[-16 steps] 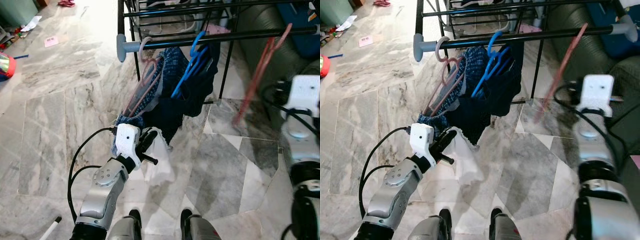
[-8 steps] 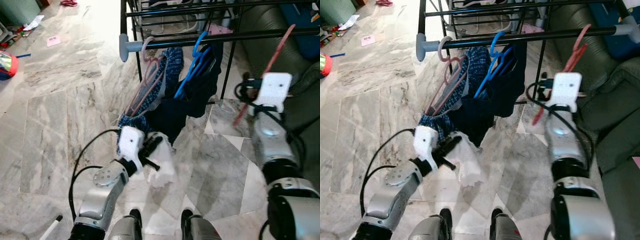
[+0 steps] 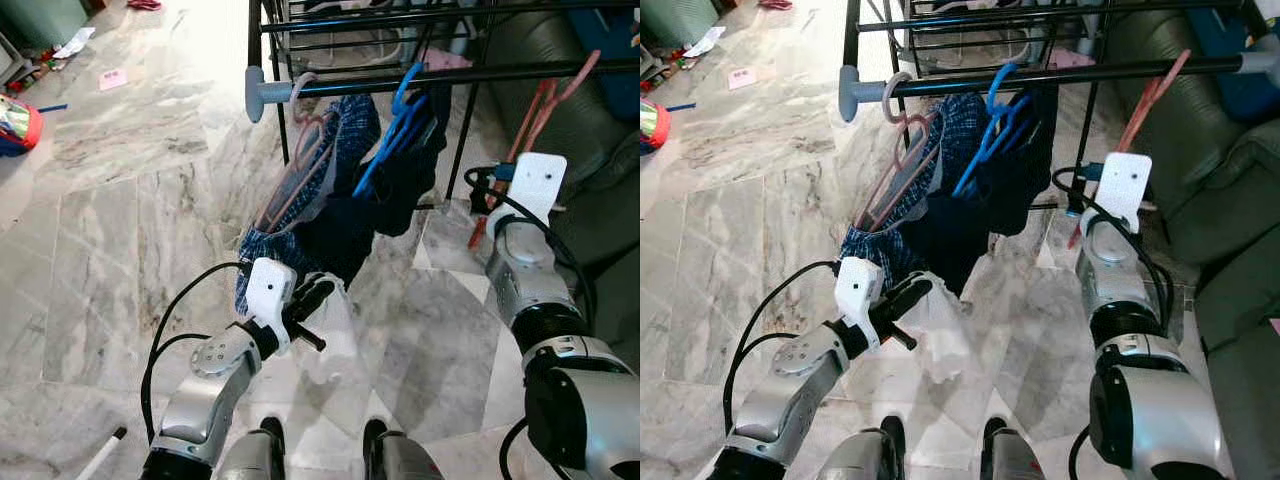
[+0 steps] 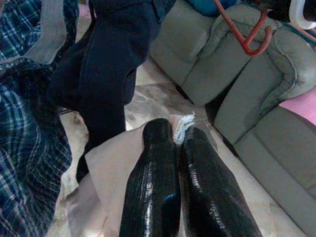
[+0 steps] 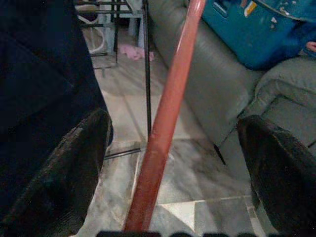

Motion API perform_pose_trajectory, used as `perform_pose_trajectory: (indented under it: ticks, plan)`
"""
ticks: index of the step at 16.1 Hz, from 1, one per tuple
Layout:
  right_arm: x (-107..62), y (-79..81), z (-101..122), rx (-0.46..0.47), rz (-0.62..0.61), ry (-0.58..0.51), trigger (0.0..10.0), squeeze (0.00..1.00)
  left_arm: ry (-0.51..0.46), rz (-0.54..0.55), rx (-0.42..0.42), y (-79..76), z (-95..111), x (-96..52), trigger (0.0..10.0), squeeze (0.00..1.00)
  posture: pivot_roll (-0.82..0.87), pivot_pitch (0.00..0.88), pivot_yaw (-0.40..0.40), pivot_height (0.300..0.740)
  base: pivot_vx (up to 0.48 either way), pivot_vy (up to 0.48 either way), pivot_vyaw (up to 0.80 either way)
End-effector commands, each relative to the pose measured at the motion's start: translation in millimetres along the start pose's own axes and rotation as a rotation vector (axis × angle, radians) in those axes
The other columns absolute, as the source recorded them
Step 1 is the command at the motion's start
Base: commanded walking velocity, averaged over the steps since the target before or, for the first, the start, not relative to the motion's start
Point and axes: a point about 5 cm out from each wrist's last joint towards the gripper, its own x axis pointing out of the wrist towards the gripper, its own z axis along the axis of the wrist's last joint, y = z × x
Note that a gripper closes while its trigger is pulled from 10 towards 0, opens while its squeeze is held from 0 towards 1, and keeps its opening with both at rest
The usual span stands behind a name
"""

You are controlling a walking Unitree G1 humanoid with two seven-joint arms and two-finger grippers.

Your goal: Hang hanger

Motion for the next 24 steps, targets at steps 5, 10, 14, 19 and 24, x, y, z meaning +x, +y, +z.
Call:
perform_pose_trajectory:
  ticks: [5,10,14,19,24]
  plan:
    - [2.0,-15.6,-8,-0.015,-0.07,0.061,10.0,0.0,0.008,-0.029,-0.003,-5.9,-1,-1.0,10.0,0.0,0.07,0.301,0.071,0.74,0.0,0.0,0.0]
    - [4.1,-27.9,-2,-0.088,-0.147,0.04,10.0,0.0,0.012,-0.037,-0.008,-7.9,-2,0.9,10.0,0.0,0.06,0.3,0.068,0.74,0.0,0.0,0.0]
    - [5.7,-25.2,8,-0.116,-0.145,-0.017,10.0,0.0,0.015,-0.037,-0.009,-7.7,-3,1.3,10.0,0.0,0.06,0.3,0.068,0.74,0.0,0.0,0.0]
    - [11.7,-22.4,13,-0.116,-0.07,0.031,10.0,0.0,0.02,-0.04,-0.009,-8.7,-4,2.5,10.0,0.0,0.06,0.296,0.067,0.74,0.0,0.0,0.0]
    - [16.7,-30.7,20,-0.083,-0.094,0.059,10.0,0.0,0.024,-0.04,-0.014,-9.2,-5,2.5,10.0,0.0,0.06,0.296,0.061,0.74,0.0,0.0,0.0]
